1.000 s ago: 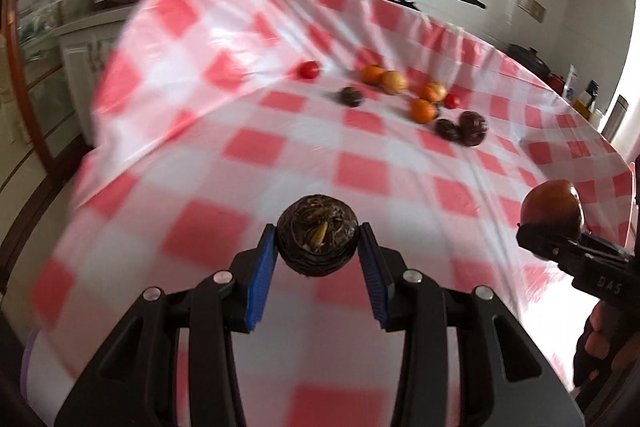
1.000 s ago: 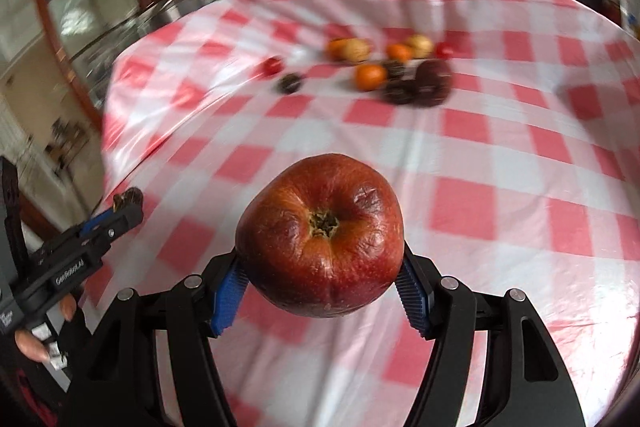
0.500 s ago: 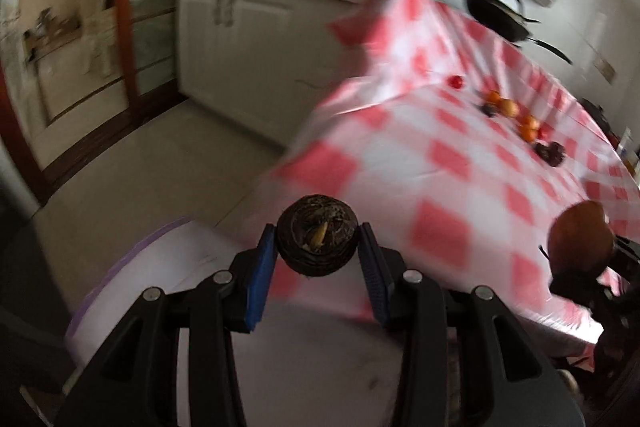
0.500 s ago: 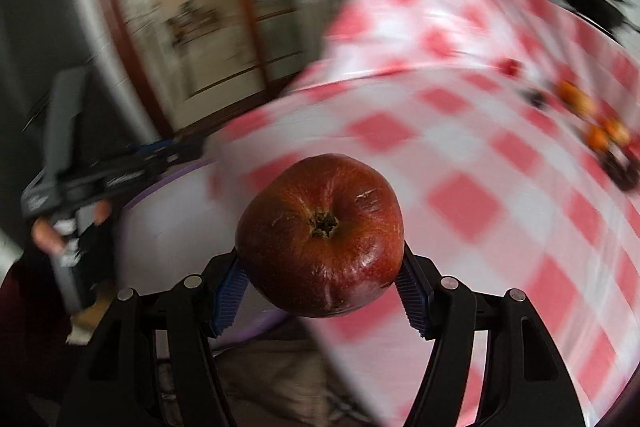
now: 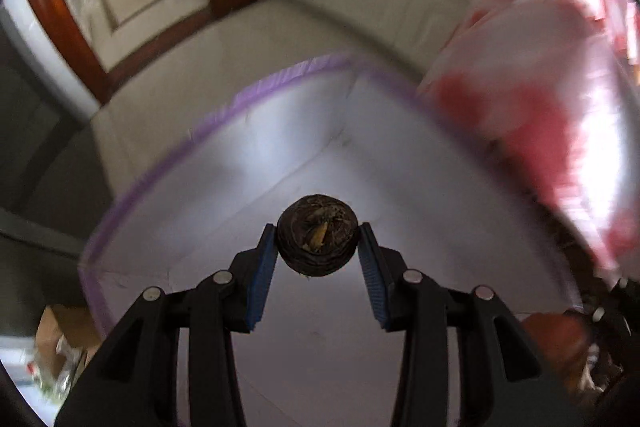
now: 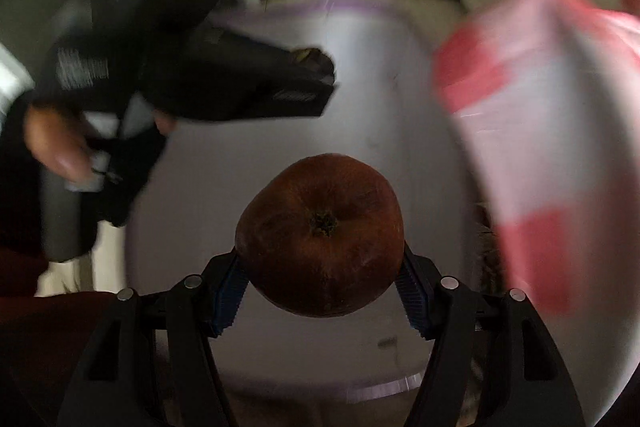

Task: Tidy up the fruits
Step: 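Carry both fruits to the white box and open both tools to drop them, then return to the table and grasp the dark red pomegranate with the right tool, then grasp another dark round fruit with the left tool, then carry both fruits into the white box and open both tools, then move both tools back over the fruits on the table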

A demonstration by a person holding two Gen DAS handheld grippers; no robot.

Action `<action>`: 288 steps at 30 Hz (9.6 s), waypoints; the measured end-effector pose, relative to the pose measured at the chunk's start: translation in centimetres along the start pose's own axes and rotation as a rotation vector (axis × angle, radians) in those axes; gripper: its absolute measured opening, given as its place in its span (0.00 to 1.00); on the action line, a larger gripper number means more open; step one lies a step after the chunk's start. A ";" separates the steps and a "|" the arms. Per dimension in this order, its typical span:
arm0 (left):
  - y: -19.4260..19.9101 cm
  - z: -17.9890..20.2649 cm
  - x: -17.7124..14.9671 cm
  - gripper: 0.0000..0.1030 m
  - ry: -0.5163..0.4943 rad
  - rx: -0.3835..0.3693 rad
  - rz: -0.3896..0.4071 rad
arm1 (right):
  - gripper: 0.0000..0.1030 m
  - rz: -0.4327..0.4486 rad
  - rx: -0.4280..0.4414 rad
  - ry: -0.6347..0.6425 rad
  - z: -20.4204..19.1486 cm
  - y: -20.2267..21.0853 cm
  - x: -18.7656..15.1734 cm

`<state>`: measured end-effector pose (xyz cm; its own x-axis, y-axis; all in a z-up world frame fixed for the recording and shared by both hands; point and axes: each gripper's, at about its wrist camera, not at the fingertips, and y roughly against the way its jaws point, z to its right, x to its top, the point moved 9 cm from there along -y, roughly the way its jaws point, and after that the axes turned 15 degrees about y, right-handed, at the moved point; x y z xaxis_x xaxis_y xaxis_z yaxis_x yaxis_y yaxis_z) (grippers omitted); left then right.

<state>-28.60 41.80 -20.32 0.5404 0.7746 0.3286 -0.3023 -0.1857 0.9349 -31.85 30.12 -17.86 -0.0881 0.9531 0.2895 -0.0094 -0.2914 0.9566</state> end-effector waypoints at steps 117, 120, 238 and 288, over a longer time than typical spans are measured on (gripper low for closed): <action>7.9 70.1 -10.3 0.38 -0.682 -0.378 0.189 | 0.52 0.543 -0.673 -1.542 37.4 27.2 -53.1; 8.6 69.1 -9.8 0.38 -0.633 -0.422 0.186 | 0.52 0.547 -0.672 -1.542 37.5 27.2 -53.1; -6.3 1.3 -2.0 0.54 -0.036 0.000 -0.070 | 0.63 -0.246 0.014 0.020 -1.8 -7.9 -3.4; 10.5 53.1 1.2 0.98 -0.224 -0.633 0.231 | 0.86 0.571 -0.719 -1.112 32.9 27.7 -38.7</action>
<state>10.54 8.71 -3.05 0.5351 0.6024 0.5923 -0.7902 0.1090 0.6031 4.09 -12.17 -1.39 0.5532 0.1652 0.8165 -0.7586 -0.3050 0.5757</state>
